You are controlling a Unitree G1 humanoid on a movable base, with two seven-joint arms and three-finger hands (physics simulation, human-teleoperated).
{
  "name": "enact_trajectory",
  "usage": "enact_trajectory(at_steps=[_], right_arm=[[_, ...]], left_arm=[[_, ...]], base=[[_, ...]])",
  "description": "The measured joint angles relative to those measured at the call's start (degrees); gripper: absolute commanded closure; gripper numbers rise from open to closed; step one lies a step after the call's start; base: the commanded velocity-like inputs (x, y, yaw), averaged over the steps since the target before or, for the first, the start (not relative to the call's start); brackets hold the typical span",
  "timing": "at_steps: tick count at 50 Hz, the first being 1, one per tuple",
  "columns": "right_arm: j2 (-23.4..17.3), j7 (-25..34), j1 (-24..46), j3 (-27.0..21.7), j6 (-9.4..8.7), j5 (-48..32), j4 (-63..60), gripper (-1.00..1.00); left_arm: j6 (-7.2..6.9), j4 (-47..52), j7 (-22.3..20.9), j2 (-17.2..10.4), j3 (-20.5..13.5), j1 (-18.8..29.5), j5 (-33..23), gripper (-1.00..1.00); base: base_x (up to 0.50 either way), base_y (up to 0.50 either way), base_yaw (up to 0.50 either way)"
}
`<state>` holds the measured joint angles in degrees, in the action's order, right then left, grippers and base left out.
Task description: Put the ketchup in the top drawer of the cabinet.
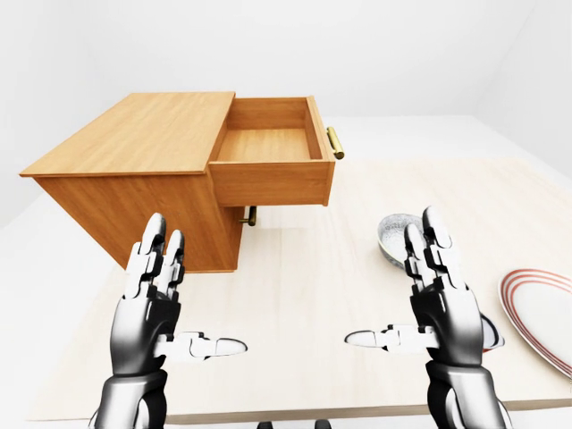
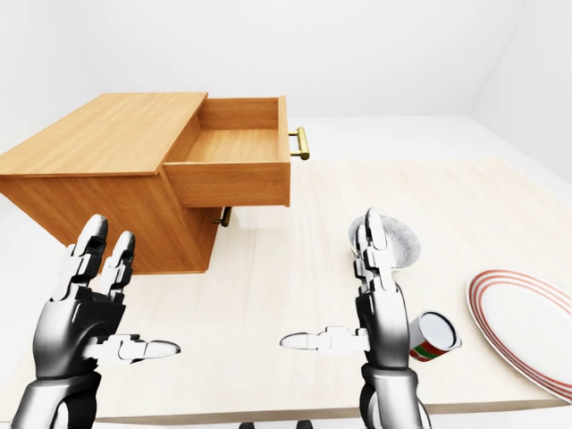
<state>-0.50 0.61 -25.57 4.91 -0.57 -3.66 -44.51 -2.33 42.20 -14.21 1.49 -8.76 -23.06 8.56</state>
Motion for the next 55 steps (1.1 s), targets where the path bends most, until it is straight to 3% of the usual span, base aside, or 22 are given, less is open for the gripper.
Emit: enact_trajectory(at_steps=[23, 26, 30, 32, 37, 47, 55], right_arm=[[-0.21, 0.63, -0.91, -0.39, -0.49, 1.37, -0.92, -1.0], [-0.37, 0.97, -1.51, -0.65, -1.48, 1.5, -2.18, -1.0], [-0.5, 1.8, -2.27, -1.48, -4.43, 0.85, -5.92, -1.0], [-0.51, 2.62, -2.5, -2.28, -4.43, 0.24, -8.59, -1.0], [0.1, 6.6, -1.99, -6.51, -4.43, -1.58, -15.46, -1.0], [0.02, 18.13, 4.22, -21.05, -4.43, -3.67, -15.49, -1.0], [-0.89, 28.13, 9.21, -30.01, -4.43, -7.47, -15.49, -1.0]], left_arm=[[-0.5, 0.13, -0.02, 0.15, -0.3, 0.37, 0.31, -1.0], [-0.58, 0.06, 0.01, 0.16, -0.39, 0.5, 0.32, -1.0], [-0.67, -0.07, 0.07, 0.15, -0.49, 0.68, 0.33, -1.0], [-0.63, -0.19, 0.07, 0.14, -0.56, 0.74, 0.36, -1.0], [-0.68, -0.4, 0.11, 0.13, -0.7, 0.95, 0.41, -1.0], [-0.74, -0.76, 0.45, 0.08, -0.53, 1.32, 0.1, -1.0], [-0.64, -1.21, 0.7, -0.03, -0.42, 1.62, -0.03, -1.0]], base=[[0.0, 0.0, 0.0], [0.0, 0.0, 0.0], [0.0, 0.0, 0.0], [0.0, 0.0, 0.0], [0.0, 0.0, 0.0], [0.0, 0.0, 0.0], [0.0, 0.0, 0.0]])
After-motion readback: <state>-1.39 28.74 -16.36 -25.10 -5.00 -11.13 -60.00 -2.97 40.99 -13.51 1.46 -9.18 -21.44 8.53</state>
